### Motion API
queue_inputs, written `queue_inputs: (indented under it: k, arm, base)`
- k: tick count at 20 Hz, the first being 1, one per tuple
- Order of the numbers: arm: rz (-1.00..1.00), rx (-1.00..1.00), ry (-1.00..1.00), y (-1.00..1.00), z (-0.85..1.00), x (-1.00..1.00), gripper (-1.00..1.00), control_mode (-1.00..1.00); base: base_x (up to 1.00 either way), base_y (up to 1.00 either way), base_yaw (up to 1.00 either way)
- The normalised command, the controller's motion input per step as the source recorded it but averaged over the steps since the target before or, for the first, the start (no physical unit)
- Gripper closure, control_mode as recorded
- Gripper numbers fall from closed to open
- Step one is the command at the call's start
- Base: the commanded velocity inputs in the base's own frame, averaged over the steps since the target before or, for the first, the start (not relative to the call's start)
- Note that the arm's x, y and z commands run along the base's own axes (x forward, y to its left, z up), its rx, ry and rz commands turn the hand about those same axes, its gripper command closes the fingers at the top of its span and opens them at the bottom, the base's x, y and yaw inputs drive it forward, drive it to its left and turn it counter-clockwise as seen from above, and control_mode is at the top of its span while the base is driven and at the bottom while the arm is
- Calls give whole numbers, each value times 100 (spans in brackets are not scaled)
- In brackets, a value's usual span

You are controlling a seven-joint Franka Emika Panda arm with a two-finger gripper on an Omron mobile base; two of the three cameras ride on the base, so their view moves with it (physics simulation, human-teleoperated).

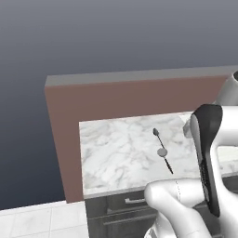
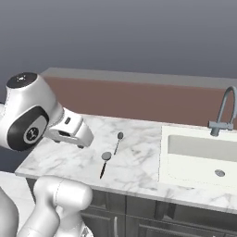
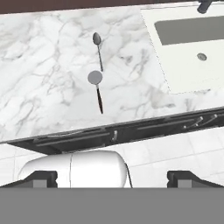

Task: Organize the utensils by type. Pick up the wooden spoons from the counter and place them in the open cabinet. Then pick up the metallic utensils from the counter and place them in the open drawer.

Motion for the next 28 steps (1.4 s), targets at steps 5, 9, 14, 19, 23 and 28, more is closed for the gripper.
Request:
queue_inputs:
  k: [5, 9, 14, 19, 23, 28]
  arm:
    - [0, -6, 0, 8, -62, 29, -100, -100]
    - [2, 4, 0, 3, -56, 49, -100, -100]
    - [9, 11, 0, 0, -49, 52, -100, -100]
    - [9, 0, 7, 3, -56, 57, -100, -100]
    - [11, -7, 10, 0, -45, 54, -100, -100]
    - [3, -11, 15, 0, -48, 37, -100, -100]
  base:
    - [0, 0, 0]
    - [0, 0, 0]
    - [0, 0, 0]
    - [0, 0, 0]
    - [0, 0, 0]
    - [0, 0, 0]
